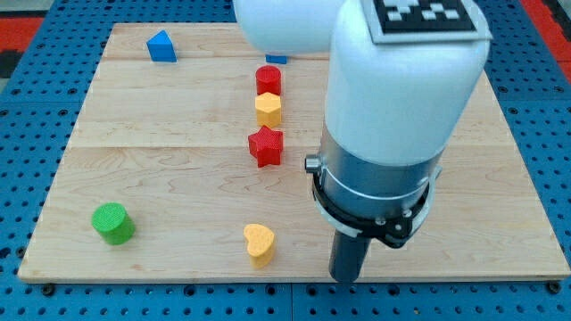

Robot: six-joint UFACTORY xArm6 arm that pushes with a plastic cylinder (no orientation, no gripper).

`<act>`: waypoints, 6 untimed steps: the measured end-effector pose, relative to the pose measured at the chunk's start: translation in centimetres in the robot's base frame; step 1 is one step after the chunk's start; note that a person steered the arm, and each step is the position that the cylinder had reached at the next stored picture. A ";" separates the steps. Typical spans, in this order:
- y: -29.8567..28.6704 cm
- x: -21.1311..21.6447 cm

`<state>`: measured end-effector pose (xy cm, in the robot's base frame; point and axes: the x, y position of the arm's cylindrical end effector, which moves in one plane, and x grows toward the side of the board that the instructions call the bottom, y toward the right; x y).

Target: Move yellow heart slightly up

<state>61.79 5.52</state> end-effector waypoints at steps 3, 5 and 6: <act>-12.0 -1.5; -7.1 -7.3; -2.6 -4.6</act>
